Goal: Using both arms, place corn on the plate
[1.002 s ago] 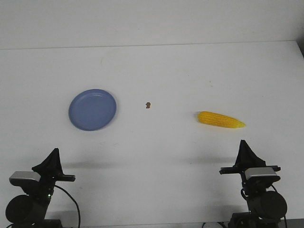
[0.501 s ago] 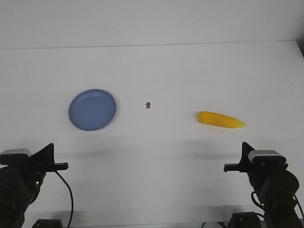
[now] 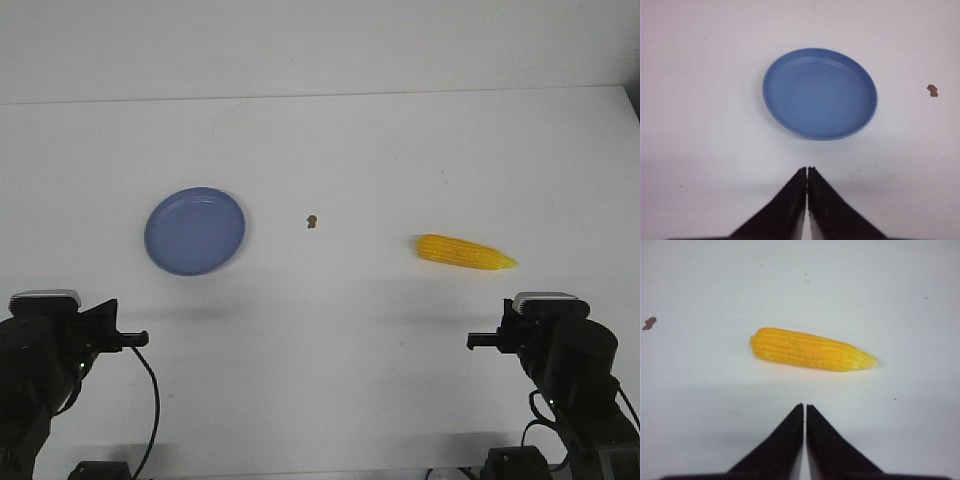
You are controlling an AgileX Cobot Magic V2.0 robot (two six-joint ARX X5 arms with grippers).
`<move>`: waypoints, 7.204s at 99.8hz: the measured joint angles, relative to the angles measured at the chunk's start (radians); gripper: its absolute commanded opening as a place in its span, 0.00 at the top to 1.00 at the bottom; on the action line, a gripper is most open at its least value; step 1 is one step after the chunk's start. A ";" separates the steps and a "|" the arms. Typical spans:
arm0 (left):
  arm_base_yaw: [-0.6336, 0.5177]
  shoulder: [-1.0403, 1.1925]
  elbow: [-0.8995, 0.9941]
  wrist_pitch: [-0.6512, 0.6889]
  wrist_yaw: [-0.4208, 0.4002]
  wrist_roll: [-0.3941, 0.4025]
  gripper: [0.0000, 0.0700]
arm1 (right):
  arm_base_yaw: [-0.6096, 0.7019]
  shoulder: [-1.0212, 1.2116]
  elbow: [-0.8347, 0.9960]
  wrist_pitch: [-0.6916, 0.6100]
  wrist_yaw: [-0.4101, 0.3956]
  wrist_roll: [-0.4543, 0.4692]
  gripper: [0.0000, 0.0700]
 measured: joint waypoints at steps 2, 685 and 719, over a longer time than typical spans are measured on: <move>0.000 -0.001 0.000 0.000 0.000 0.000 0.98 | 0.000 -0.002 0.000 0.000 0.000 0.000 0.98; -0.028 0.525 0.093 0.296 0.133 0.160 0.26 | 0.000 0.031 0.002 0.014 0.000 -0.104 0.35; -0.028 0.525 0.093 0.302 0.134 0.160 0.26 | 0.030 0.431 0.137 0.026 -0.027 -0.291 0.34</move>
